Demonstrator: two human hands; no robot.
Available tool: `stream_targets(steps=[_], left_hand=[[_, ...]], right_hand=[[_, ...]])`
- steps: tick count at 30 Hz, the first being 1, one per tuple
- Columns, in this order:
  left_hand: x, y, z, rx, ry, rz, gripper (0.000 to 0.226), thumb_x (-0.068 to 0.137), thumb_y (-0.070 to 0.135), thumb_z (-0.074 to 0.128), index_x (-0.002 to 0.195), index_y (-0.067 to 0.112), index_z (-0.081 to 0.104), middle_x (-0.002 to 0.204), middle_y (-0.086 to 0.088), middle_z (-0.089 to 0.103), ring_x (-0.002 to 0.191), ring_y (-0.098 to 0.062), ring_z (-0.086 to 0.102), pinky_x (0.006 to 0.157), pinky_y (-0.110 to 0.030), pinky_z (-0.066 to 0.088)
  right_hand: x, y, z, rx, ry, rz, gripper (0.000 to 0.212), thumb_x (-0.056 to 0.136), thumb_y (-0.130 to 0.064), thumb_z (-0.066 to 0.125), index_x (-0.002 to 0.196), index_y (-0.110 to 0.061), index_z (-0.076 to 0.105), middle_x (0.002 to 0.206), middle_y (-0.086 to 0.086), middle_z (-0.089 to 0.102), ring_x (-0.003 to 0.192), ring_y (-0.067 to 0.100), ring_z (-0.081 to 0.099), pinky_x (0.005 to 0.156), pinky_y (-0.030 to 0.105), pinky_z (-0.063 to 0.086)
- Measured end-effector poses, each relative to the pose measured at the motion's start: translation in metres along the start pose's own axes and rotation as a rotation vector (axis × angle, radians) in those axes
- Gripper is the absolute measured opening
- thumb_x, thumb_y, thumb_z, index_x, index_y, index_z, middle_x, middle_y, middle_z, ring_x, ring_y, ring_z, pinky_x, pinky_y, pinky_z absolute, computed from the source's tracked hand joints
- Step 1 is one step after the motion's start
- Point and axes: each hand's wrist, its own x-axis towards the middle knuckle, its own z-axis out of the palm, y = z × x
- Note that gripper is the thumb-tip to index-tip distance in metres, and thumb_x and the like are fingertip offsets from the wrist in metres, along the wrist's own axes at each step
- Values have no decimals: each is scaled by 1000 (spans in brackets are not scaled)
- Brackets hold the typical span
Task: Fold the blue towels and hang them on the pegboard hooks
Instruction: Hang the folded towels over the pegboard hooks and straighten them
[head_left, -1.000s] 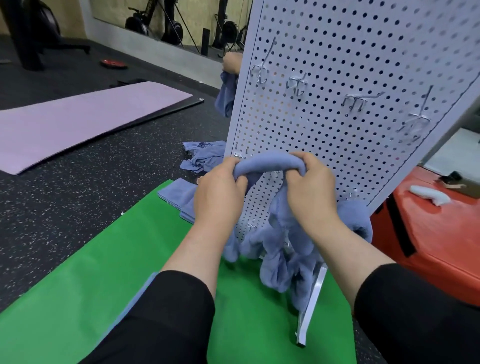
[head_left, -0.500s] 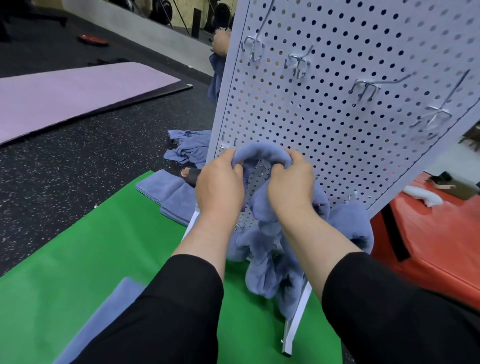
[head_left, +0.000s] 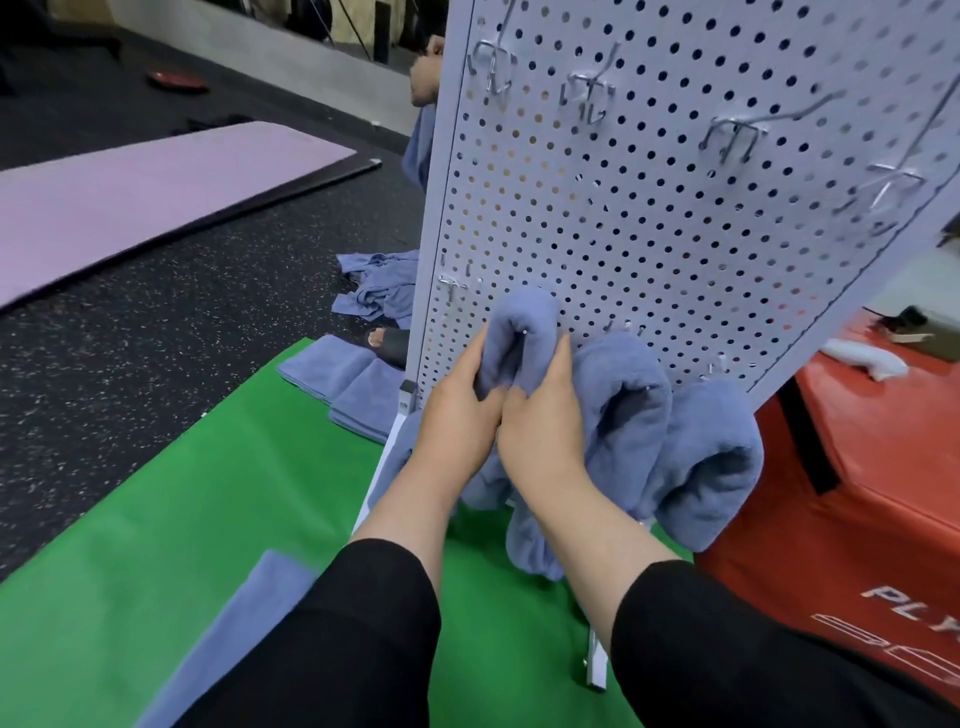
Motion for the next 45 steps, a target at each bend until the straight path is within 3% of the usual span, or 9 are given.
stream_targets(steps=[6, 10, 13, 21, 26, 29, 34, 42, 45], left_hand=[[-22, -16, -19, 103, -137, -3, 64, 85, 12, 56, 144, 38, 50, 137, 15, 63, 125, -5, 57, 107, -33, 47], [-48, -30, -48, 285, -34, -82, 52, 90, 5, 54, 140, 19, 59, 137, 2, 64, 126, -12, 57, 102, -20, 41], [-71, -46, -83, 401, -4, -142, 43, 93, 7, 53, 133, 16, 64, 130, -2, 69, 120, -19, 63, 101, -29, 47], [-164, -117, -209, 829, 71, -481, 36, 97, 19, 53, 131, 11, 63, 116, -14, 73, 109, -32, 66, 88, -34, 49], [-218, -171, -229, 935, -154, -668, 51, 102, 32, 51, 145, 5, 48, 138, -20, 60, 128, -34, 56, 100, -38, 45], [-222, -188, -221, 934, -199, -675, 46, 102, 34, 52, 137, 4, 53, 138, -20, 59, 126, -36, 56, 100, -39, 46], [-213, -206, -212, 903, -164, -694, 31, 99, 31, 56, 116, 6, 61, 123, -19, 66, 114, -37, 61, 88, -37, 47], [-206, -216, -205, 821, -70, -713, 21, 90, 28, 63, 92, 7, 64, 105, -20, 71, 101, -37, 65, 73, -34, 44], [-196, -201, -207, 564, -21, -724, 21, 85, 25, 65, 72, 11, 56, 77, -18, 66, 75, -35, 60, 59, -31, 34]], right_hand=[[-42, 9, -4, -39, -37, -85, 76, 102, -13, 45, 159, -30, -2, 167, 5, 21, 146, 24, 37, 114, 41, 40], [-89, 15, -6, 6, -87, -250, 76, 101, -6, 48, 161, -25, 4, 168, -15, -2, 150, -2, 11, 109, -2, 8], [-116, 23, 7, 24, -210, -272, 68, 101, -11, 50, 160, -24, 19, 167, -17, 10, 144, -8, 16, 104, -5, 5], [-178, 35, 77, -225, -655, -273, 40, 102, -21, 52, 142, -15, 56, 141, 10, 60, 128, 29, 55, 100, 30, 38], [-214, 64, 139, -425, -910, -418, 40, 105, -24, 43, 144, -17, 50, 153, 5, 49, 133, 28, 51, 107, 36, 40], [-225, 84, 167, -614, -1039, -533, 47, 106, -20, 39, 152, -15, 38, 164, 6, 29, 150, 22, 30, 120, 40, 26], [-227, 91, 185, -811, -1083, -609, 58, 102, -8, 35, 159, -14, 23, 169, 6, 16, 156, 21, 13, 125, 47, 4], [-229, 82, 185, -859, -1055, -666, 66, 97, -1, 33, 160, -11, 16, 167, 6, 19, 156, 20, 12, 125, 51, -3], [-226, 79, 183, -731, -1001, -583, 61, 97, -3, 35, 157, -14, 26, 163, 5, 31, 154, 18, 21, 126, 48, 1]])
